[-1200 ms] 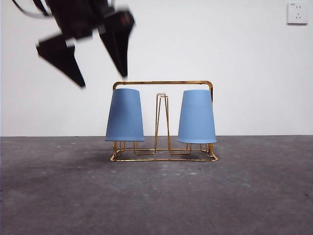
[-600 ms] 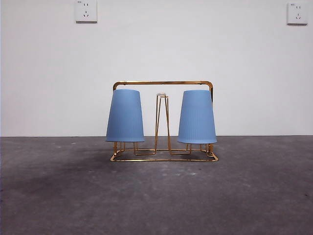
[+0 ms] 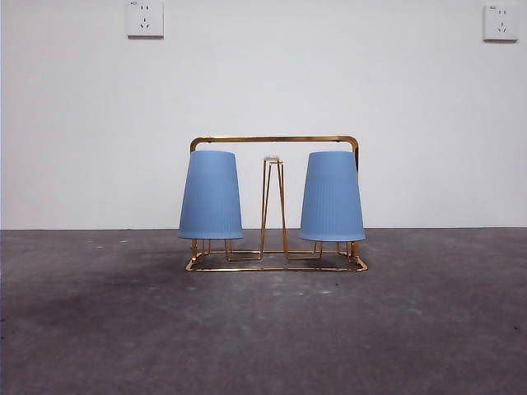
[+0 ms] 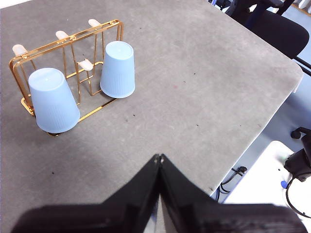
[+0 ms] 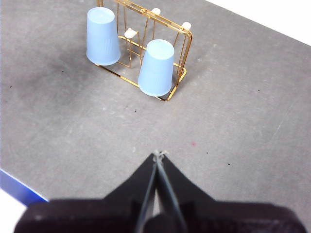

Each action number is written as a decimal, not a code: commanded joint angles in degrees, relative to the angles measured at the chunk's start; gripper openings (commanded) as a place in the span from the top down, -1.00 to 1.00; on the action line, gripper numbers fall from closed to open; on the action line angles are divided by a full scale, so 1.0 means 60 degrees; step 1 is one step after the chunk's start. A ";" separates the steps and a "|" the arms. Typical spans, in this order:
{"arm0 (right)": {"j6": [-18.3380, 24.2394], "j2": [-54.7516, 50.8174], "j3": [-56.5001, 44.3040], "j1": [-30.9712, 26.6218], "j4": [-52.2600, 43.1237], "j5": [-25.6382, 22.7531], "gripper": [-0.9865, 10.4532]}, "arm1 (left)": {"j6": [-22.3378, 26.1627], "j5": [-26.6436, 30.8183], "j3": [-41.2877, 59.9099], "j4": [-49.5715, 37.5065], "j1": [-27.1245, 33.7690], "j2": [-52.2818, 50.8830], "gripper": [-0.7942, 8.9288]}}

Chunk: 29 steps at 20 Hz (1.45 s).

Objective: Pick up cup 1,put cup 1 in the cup rack,pick up cup 2,put cup 2 in the cup rack

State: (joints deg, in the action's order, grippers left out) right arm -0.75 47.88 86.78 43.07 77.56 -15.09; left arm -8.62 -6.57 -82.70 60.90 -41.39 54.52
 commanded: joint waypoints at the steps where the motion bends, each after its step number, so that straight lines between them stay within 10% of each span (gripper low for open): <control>1: -0.0098 -0.0004 -0.0044 0.0004 0.0208 -0.0025 0.82 | -0.0025 0.0025 0.0069 0.0007 -0.0029 -0.0022 0.84; 5: -0.0098 -0.0004 -0.0044 0.0004 0.0208 -0.0025 0.82 | 0.0044 0.0164 0.0069 -0.0120 -0.0025 0.0066 0.84; 11: -0.0098 -0.0004 -0.0044 0.0004 0.0211 -0.0025 0.82 | 0.1625 0.3377 0.0080 -0.1617 0.0463 -0.0120 0.84; 17: -0.0098 0.0000 -0.0044 0.0004 0.0208 -0.0025 0.82 | 0.4193 -0.1016 0.1446 -0.5643 0.4244 -0.1752 0.84; 29: -0.0098 0.0004 -0.0044 0.0004 0.0211 -0.0025 0.82 | 0.3031 -0.0310 1.0480 -0.9471 0.6433 -0.6513 0.84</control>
State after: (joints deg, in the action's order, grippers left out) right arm -0.75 47.88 86.78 43.07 77.58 -15.09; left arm 11.81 -8.40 -20.93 4.21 -3.01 15.25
